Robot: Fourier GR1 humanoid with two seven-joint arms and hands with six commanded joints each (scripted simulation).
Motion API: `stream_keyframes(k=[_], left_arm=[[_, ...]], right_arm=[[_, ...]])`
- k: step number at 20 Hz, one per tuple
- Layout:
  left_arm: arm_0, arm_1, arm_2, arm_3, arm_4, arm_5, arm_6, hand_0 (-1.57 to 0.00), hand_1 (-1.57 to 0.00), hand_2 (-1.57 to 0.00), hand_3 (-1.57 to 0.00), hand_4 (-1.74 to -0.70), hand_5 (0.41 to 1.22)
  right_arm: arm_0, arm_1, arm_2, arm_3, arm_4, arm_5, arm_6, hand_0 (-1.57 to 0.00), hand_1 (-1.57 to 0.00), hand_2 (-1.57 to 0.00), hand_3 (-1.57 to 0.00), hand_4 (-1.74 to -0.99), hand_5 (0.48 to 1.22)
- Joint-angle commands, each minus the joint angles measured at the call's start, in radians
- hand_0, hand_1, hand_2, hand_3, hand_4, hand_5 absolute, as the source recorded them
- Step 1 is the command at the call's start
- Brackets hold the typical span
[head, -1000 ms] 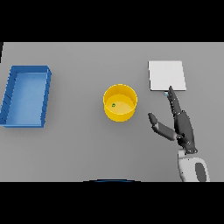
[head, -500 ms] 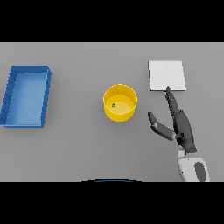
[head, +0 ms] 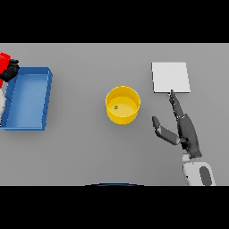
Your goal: Pick up the red beaker and tilt it to pour out 1 green nut into yellow bowl. Pick up the yellow bowl and place it on the metallic measuring scale.
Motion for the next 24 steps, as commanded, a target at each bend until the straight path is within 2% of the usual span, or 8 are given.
stream_keyframes(k=[1, 3, 5, 8, 11, 18, 20, 24], left_arm=[[0.028, 0.003, 0.002, -0.034, 0.002, 0.008, 0.025, -1.57, -1.57, -1.57, -1.57, -1.74, 1.050], [0.063, -0.007, 0.007, -0.077, 0.015, 0.016, 0.058, -1.57, -1.57, -1.57, -1.57, -1.74, 0.925], [0.083, -0.005, 0.003, -0.138, 0.028, -0.010, 0.107, -1.57, -1.57, -1.53, -1.53, -1.52, 0.818], [0.123, 0.013, 0.002, -0.209, 0.113, -0.145, 0.076, -0.94, -0.86, -0.82, -0.84, -1.13, 0.705], [0.144, 0.040, -0.015, -0.236, 0.136, -0.230, 0.106, -0.48, -0.44, -0.42, -0.43, -0.92, 0.651], [0.121, 0.061, -0.060, -0.187, 0.056, -0.224, 0.077, -0.10, -0.09, -0.09, -0.09, -0.78, 0.631], [0.119, 0.045, -0.056, -0.195, 0.060, -0.200, 0.049, -0.06, -0.06, -0.06, -0.06, -0.78, 0.633], [0.134, 0.017, -0.037, -0.226, 0.095, -0.180, 0.008, -0.03, -0.02, -0.02, -0.02, -0.79, 0.657]], right_arm=[[-0.001, -0.003, -0.003, -0.005, -0.004, 0.001, 0.008, 0.00, 0.00, 0.00, 0.00, -1.167, 0.675], [0.002, 0.001, -0.006, 0.000, -0.007, -0.002, 0.011, 0.00, 0.00, 0.00, 0.00, -1.157, 0.671], [0.002, 0.004, -0.005, -0.004, -0.014, 0.003, 0.014, 0.00, 0.00, 0.00, 0.00, -1.155, 0.670], [0.003, 0.010, 0.003, -0.002, -0.001, -0.005, 0.018, 0.00, 0.00, 0.00, 0.00, -1.149, 0.670], [0.009, 0.001, -0.006, -0.014, -0.010, -0.003, 0.012, 0.00, 0.00, 0.00, 0.00, -1.155, 0.670], [-0.011, -0.002, 0.003, -0.002, 0.030, -0.025, 0.028, 0.00, 0.00, 0.00, 0.00, -1.154, 0.657], [-0.029, -0.002, 0.021, -0.002, 0.083, -0.046, 0.093, 0.00, 0.00, 0.00, 0.00, -1.131, 0.631], [-0.079, -0.103, 0.071, 0.005, 0.142, 0.051, 0.063, 0.00, 0.00, 0.00, 0.00, -1.088, 0.665]])
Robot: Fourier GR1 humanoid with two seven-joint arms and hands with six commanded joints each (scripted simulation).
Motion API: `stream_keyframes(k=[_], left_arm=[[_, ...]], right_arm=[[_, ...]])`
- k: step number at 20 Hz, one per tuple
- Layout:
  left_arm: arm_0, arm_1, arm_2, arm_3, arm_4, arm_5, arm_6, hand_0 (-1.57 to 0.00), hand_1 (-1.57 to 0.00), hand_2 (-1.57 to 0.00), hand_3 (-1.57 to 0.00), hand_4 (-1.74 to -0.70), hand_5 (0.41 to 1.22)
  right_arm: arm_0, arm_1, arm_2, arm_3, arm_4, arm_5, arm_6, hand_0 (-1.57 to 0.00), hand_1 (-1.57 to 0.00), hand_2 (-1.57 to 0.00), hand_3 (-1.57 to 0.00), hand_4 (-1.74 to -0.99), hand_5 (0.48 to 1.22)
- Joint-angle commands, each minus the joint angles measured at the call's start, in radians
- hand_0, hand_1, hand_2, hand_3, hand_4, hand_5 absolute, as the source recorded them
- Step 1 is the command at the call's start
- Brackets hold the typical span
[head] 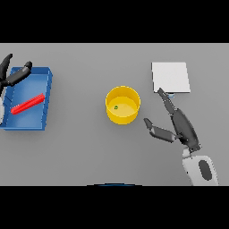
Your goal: Pick up the red beaker and tilt it to pour out 1 green nut into yellow bowl. Pick up the yellow bowl and place it on the metallic measuring scale.
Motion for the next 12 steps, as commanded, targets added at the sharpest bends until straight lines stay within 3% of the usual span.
stream_keyframes(k=[1, 3, 7, 12], left_arm=[[0.000, -0.002, 0.000, -0.005, 0.003, -0.002, 0.004, -0.02, -0.02, -0.02, -0.02, -0.80, 0.661], [0.009, -0.007, -0.001, -0.025, 0.011, -0.005, 0.010, -0.01, -0.01, -0.01, -0.01, -0.80, 0.673], [0.000, -0.017, -0.004, -0.016, 0.011, -0.006, 0.028, 0.00, 0.00, 0.00, 0.00, -0.81, 0.688], [0.027, -0.009, -0.001, -0.028, 0.012, -0.009, 0.005, 0.00, 0.00, 0.00, 0.00, -0.81, 0.689]], right_arm=[[-0.038, -0.030, 0.019, 0.012, 0.049, 0.010, 0.024, 0.00, 0.00, 0.00, 0.00, -1.103, 0.662], [-0.111, -0.081, 0.061, 0.042, 0.140, 0.037, 0.070, 0.00, 0.00, 0.00, 0.00, -1.128, 0.637], [-0.250, -0.183, 0.161, 0.096, 0.292, 0.116, 0.034, 0.00, 0.00, 0.00, 0.00, -1.150, 0.630], [-0.389, -0.228, 0.289, 0.182, 0.416, 0.198, -0.047, 0.00, 0.00, 0.00, 0.00, -1.164, 0.641]])
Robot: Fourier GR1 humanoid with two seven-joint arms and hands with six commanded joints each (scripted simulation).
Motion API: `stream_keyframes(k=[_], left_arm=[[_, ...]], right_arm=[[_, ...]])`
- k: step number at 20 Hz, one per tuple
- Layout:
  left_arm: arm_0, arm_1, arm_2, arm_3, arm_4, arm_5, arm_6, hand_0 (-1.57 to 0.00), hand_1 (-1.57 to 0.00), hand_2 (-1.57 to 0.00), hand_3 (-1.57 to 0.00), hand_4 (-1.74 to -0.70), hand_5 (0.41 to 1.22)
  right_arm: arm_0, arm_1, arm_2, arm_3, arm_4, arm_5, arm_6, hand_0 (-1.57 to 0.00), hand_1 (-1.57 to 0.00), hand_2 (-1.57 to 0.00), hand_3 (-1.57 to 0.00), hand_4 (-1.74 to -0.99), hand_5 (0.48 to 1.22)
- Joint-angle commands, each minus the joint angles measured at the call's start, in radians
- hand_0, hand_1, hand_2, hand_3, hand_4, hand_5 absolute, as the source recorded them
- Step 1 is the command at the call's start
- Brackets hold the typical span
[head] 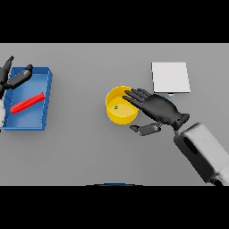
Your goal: Pick up the red beaker and tilt it to pour out 1 green nut into yellow bowl. Pick up the yellow bowl and place it on the metallic measuring scale.
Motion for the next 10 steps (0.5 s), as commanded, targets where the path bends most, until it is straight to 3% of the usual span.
stream_keyframes(k=[1, 5, 10], left_arm=[[0.002, 0.005, 0.000, -0.016, 0.004, -0.006, 0.011, 0.00, 0.00, 0.00, 0.00, -0.80, 0.691], [0.001, 0.008, 0.011, -0.014, 0.013, -0.008, 0.016, 0.00, 0.00, 0.00, 0.00, -0.81, 0.695], [-0.017, 0.009, 0.010, 0.009, 0.008, -0.014, 0.024, 0.00, 0.00, 0.00, 0.00, -0.81, 0.701]], right_arm=[[-0.026, -0.004, 0.015, 0.036, 0.015, 0.006, -0.019, 0.00, 0.00, 0.00, 0.00, -1.161, 0.643], [-0.109, 0.005, 0.073, 0.129, 0.049, 0.047, -0.070, 0.00, 0.00, 0.00, 0.00, -1.156, 0.642], [-0.215, 0.037, 0.141, 0.239, 0.086, 0.124, -0.077, 0.00, 0.00, 0.00, 0.00, -1.159, 0.663]])
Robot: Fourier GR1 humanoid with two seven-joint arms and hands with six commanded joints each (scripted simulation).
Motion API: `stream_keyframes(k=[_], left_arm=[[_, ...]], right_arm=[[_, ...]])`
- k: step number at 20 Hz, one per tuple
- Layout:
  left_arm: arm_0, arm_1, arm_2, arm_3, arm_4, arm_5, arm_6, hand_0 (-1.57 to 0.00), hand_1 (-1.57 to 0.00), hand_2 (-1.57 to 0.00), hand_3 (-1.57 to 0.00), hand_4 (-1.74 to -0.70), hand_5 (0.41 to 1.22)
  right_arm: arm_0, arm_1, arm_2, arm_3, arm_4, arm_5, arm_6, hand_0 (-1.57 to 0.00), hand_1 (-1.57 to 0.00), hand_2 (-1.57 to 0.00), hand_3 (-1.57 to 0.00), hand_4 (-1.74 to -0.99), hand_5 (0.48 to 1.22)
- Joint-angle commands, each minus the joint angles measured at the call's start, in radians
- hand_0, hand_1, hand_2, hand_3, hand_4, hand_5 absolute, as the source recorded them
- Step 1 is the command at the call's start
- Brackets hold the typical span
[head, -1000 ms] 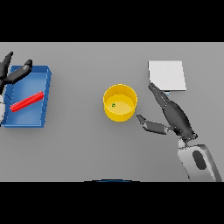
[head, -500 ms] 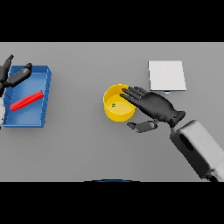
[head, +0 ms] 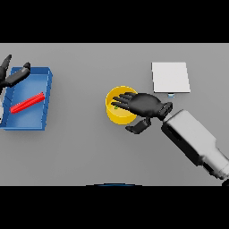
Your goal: Pick up the red beaker and tilt it to pour out 1 green nut into yellow bowl. Pick up the yellow bowl and place it on the metallic measuring scale.
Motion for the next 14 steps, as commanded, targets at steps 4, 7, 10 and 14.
stream_keyframes(k=[4, 7, 10, 14], left_arm=[[0.017, 0.013, 0.004, -0.009, 0.004, -0.010, -0.026, 0.00, 0.00, 0.00, 0.00, -0.80, 0.703], [0.028, 0.008, 0.003, -0.013, 0.007, -0.010, -0.028, 0.00, 0.00, 0.00, 0.00, -0.80, 0.703], [0.010, 0.013, -0.002, -0.001, -0.008, -0.008, -0.016, 0.00, 0.00, 0.00, 0.00, -0.79, 0.711], [0.004, 0.012, -0.004, 0.012, -0.014, -0.006, -0.034, 0.00, 0.00, 0.00, 0.00, -0.79, 0.711]], right_arm=[[-0.050, 0.025, 0.040, 0.064, 0.023, 0.050, 0.015, 0.00, 0.00, 0.00, 0.00, -1.174, 0.674], [-0.064, 0.034, 0.058, 0.106, 0.033, 0.056, 0.003, 0.00, 0.00, 0.00, 0.00, -1.184, 0.676], [-0.088, 0.040, 0.058, 0.157, 0.035, 0.051, -0.012, 0.00, 0.00, 0.00, -0.02, -1.195, 0.708], [-0.098, 0.064, 0.063, 0.175, 0.040, 0.051, 0.001, -0.19, -0.18, -0.19, -0.21, -1.309, 0.891]])
